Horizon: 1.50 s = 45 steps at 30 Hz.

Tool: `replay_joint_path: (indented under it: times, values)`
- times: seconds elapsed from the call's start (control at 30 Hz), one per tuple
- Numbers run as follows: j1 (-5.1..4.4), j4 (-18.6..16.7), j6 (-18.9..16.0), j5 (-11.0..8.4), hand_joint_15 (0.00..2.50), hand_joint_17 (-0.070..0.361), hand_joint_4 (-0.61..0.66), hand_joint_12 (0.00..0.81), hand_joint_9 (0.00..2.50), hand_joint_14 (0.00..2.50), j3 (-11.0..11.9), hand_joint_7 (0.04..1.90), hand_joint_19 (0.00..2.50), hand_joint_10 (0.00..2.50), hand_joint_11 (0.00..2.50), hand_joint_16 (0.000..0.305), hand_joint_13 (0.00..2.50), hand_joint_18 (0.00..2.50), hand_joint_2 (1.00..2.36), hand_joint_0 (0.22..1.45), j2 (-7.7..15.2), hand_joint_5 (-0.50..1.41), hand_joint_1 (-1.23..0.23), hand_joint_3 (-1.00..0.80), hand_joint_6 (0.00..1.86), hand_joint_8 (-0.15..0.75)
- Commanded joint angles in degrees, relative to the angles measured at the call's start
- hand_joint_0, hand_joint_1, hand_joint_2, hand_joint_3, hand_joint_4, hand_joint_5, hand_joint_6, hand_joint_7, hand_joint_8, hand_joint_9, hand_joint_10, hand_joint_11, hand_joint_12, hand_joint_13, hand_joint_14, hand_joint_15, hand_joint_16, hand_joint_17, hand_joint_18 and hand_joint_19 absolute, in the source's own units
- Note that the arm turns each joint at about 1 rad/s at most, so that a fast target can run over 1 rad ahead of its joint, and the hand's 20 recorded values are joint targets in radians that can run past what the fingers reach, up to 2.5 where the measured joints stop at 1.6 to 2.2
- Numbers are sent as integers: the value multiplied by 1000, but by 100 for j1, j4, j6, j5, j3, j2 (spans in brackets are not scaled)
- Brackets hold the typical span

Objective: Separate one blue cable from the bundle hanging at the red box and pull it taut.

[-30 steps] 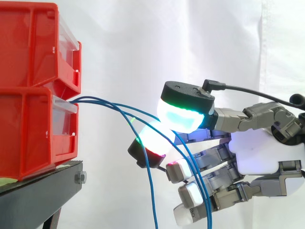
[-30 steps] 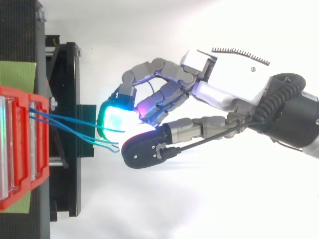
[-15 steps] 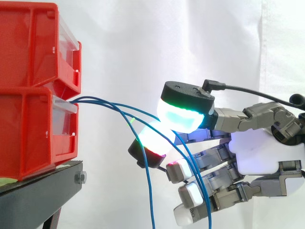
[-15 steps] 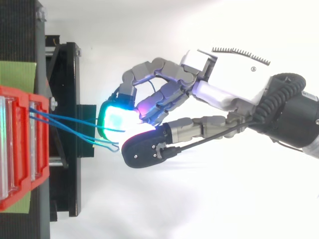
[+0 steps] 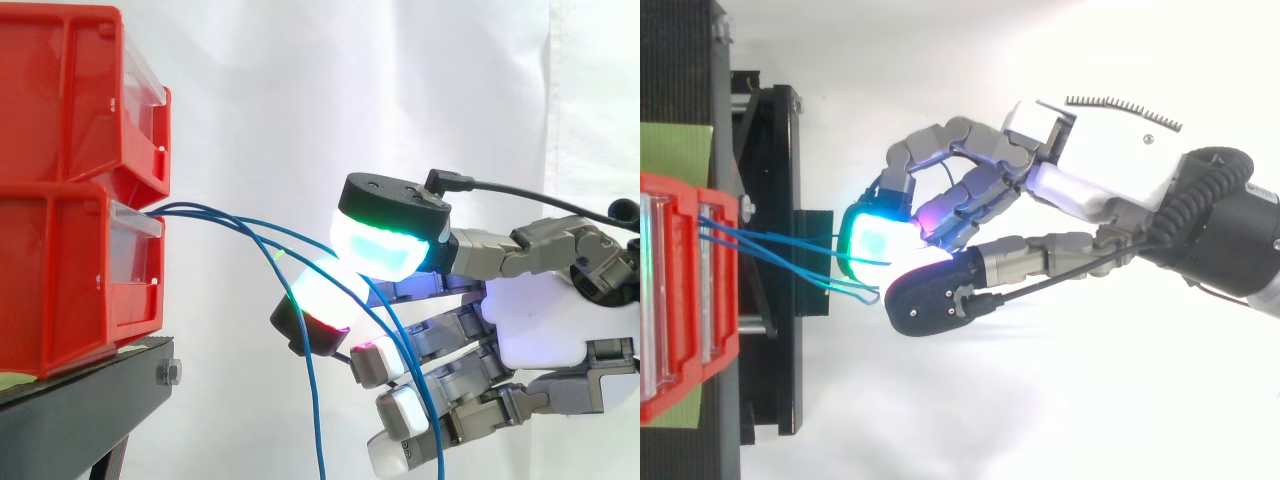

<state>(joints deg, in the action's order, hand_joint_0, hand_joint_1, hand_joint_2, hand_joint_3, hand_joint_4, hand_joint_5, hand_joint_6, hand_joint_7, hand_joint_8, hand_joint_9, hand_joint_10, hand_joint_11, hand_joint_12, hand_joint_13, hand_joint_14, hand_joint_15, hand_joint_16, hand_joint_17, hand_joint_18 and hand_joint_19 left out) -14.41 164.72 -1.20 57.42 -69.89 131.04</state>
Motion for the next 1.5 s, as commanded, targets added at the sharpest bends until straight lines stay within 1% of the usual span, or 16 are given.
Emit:
replay_joint_path:
  times: [0.0,0.23,0.43,0.6,0.87,1.23,1.33,1.47]
  values:
    - [0,16,-3,-2,858,110,-32,349,963,25,1,924,570,21,1167,49,995,598,1000,545,1,-213,-726,-500,875,247]
    - [0,25,-3,-2,843,114,-29,355,968,25,1,915,564,20,1165,51,997,602,1000,518,1,-214,-745,-500,870,254]
    - [0,25,-12,-2,829,117,-26,361,950,26,1,888,559,19,1146,52,976,606,1000,496,-8,-215,-792,-500,858,256]
    - [0,25,-3,-2,833,111,-43,346,961,25,1,918,576,19,1170,49,972,588,1000,542,-8,-211,-693,-500,852,246]
    - [0,25,-3,6,832,111,-38,350,966,27,1,917,570,20,1172,49,971,592,1000,536,1,-211,-691,-500,852,248]
    - [0,25,-3,-2,828,110,-44,352,971,25,1,910,569,20,1166,49,977,592,1000,542,1,-209,-638,-500,850,249]
    - [0,25,-12,-2,831,107,-49,346,974,27,1,927,575,23,1165,47,974,583,1000,570,1,-207,-612,-500,847,244]
    - [8,25,-12,6,831,104,-76,340,985,28,1,972,580,23,1173,46,971,579,1000,616,-8,-203,-626,-500,858,242]
